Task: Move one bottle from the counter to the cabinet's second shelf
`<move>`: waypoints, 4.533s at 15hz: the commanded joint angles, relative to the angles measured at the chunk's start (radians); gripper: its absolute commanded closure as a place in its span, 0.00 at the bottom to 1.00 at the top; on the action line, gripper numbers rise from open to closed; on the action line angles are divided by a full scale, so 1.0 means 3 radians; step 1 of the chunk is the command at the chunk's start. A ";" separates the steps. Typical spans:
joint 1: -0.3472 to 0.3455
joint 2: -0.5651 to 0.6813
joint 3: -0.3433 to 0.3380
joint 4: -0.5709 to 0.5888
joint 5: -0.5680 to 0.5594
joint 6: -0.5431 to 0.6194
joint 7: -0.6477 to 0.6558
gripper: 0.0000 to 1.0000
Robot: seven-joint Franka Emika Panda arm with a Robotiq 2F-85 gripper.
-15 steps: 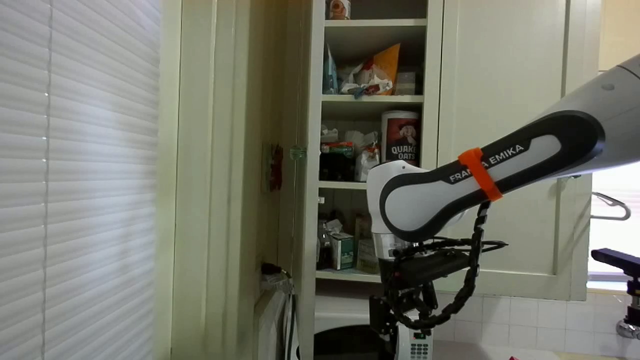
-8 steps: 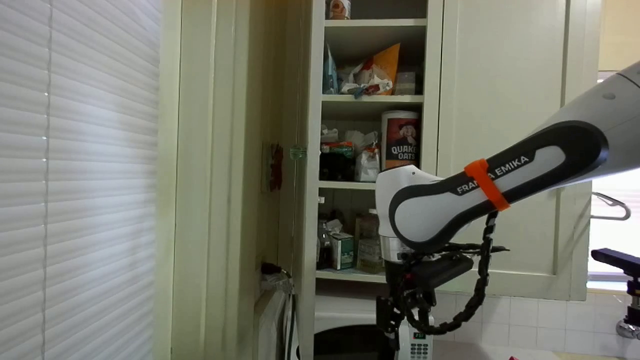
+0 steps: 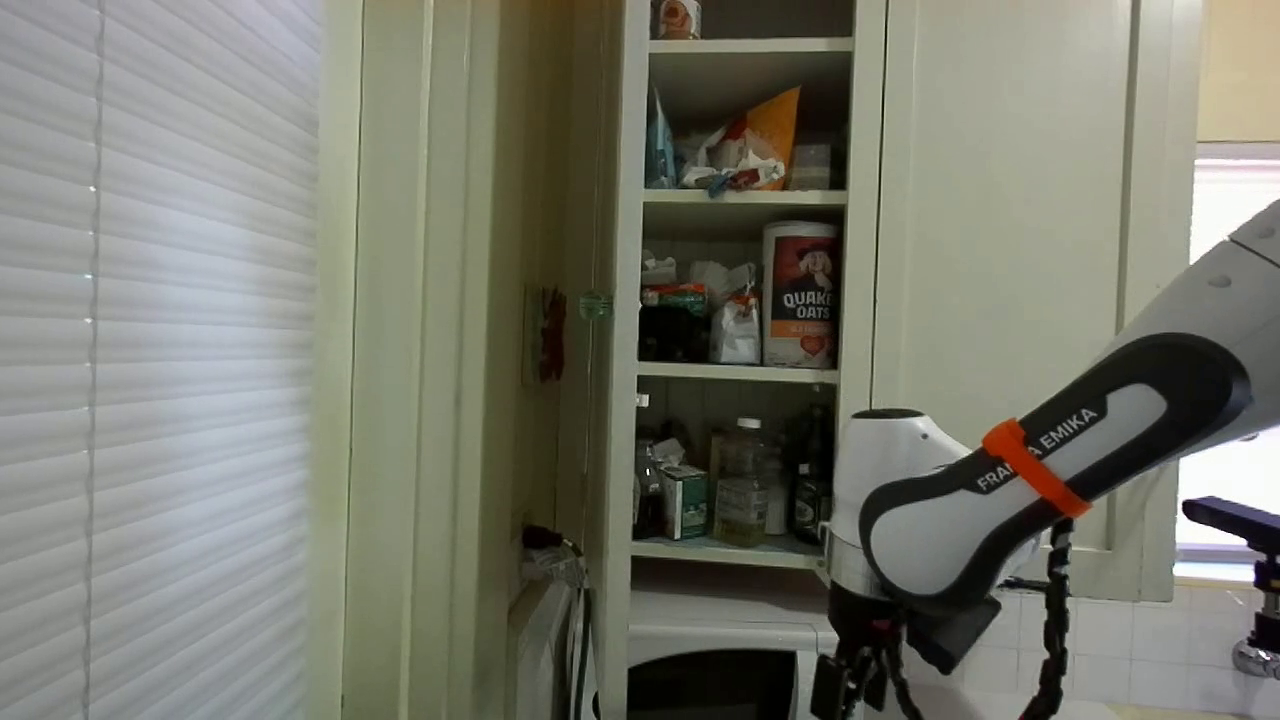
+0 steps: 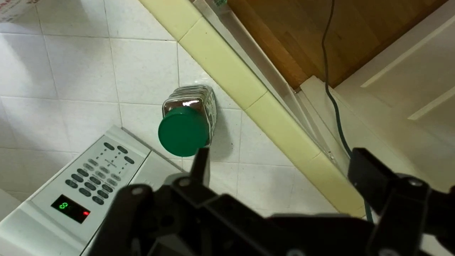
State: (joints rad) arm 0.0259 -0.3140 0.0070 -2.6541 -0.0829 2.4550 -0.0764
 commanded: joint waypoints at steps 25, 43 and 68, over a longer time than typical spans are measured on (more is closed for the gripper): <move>-0.0080 0.0963 -0.0670 0.0045 0.0750 0.0439 -0.2478 0.00; -0.0603 0.1943 -0.0003 0.0453 0.3620 0.1571 -0.4150 0.00; -0.0689 0.2572 0.0301 0.0890 0.4279 0.2037 -0.4502 0.46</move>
State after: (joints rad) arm -0.1610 0.4346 0.0744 -2.4048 1.1537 3.0321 -1.3931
